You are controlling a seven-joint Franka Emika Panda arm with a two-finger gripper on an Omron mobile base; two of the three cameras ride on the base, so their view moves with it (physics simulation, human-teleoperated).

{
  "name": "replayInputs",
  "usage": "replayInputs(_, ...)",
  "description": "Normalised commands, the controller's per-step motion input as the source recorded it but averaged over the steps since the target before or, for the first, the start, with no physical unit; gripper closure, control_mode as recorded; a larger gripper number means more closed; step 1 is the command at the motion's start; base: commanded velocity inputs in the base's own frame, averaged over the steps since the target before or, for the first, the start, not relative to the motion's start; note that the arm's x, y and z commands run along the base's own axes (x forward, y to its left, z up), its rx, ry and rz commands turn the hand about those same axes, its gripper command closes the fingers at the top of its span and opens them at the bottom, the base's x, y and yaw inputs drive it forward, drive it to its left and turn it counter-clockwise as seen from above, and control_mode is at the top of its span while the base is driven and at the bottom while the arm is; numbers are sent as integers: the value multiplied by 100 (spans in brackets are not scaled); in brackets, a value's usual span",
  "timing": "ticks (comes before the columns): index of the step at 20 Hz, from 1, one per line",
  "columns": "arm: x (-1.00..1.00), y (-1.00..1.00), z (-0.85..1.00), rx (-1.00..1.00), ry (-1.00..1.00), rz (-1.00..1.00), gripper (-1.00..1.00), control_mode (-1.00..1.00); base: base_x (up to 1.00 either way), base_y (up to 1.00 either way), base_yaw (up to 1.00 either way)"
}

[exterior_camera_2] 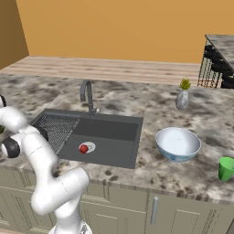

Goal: Remove the bell pepper and lime from the sink. Then move the bowl and cup from the counter to the sink for washing.

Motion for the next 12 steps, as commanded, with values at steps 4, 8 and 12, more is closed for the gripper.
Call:
replayInputs(4,-6,-12,25,0,0,0,-100,-100,0,0,0)
replayInputs(8,-7,-20,24,0,0,0,-100,-100,0,0,0)
replayInputs(12,-11,-28,22,0,0,0,-100,-100,0,0,0)
